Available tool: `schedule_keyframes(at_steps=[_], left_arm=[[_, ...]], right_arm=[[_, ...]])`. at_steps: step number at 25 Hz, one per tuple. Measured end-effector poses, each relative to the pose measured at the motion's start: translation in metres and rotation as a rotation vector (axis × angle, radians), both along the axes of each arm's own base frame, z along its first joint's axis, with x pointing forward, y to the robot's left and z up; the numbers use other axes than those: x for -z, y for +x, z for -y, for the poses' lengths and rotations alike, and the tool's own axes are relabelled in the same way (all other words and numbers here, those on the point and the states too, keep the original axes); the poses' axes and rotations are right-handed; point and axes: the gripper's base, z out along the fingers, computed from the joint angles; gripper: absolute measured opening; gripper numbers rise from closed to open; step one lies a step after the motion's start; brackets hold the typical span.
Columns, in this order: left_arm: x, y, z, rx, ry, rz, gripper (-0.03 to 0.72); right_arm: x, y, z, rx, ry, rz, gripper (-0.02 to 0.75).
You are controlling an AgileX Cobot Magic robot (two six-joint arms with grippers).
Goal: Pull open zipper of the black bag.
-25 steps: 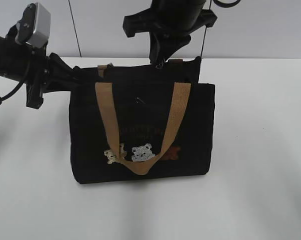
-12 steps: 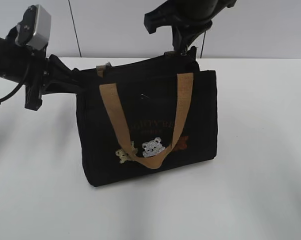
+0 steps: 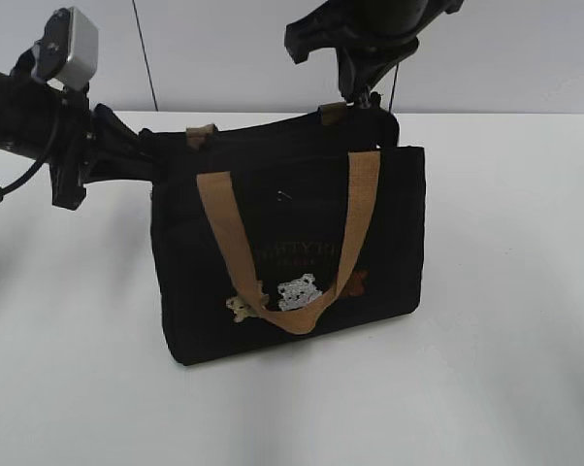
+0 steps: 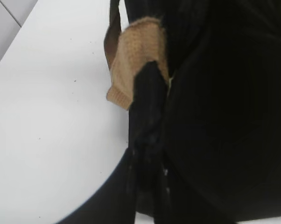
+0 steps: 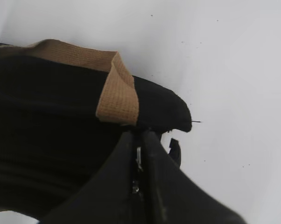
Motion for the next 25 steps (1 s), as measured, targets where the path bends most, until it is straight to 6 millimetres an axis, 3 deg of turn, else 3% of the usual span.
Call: schedule_keyframes(at_steps=[3, 7, 9, 14, 18, 20, 25], left_arm=[[0.0, 0.001, -0.001, -0.063, -0.021, -0.049, 0.152], [-0.013, 0.002, -0.005, -0.212, -0.052, -0.097, 0.437], [-0.027, 0.003, -0.01, -0.351, -0.081, -0.115, 0.51], [-0.077, -0.009, -0.028, -0.678, -0.167, -0.083, 0.545], [-0.108, -0.028, -0.048, -0.898, -0.26, -0.19, 0.547], [-0.117, -0.036, -0.06, -0.996, -0.244, -0.265, 0.547], [-0.132, -0.059, -0.094, -1.233, 0.029, -0.324, 0.536]], right_arm=[[0.0, -0.003, -0.004, -0.027, 0.039, -0.027, 0.165], [-0.001, -0.005, -0.006, -0.047, 0.067, -0.043, 0.49], [-0.003, -0.006, -0.006, -0.05, 0.067, -0.038, 0.567], [-0.028, -0.01, 0.01, -0.052, 0.002, 0.071, 0.582], [-0.059, -0.015, 0.036, -0.032, -0.032, 0.173, 0.582], [-0.075, -0.017, 0.055, 0.004, -0.03, 0.214, 0.583], [-0.114, -0.027, 0.111, 0.11, -0.015, 0.313, 0.585]])
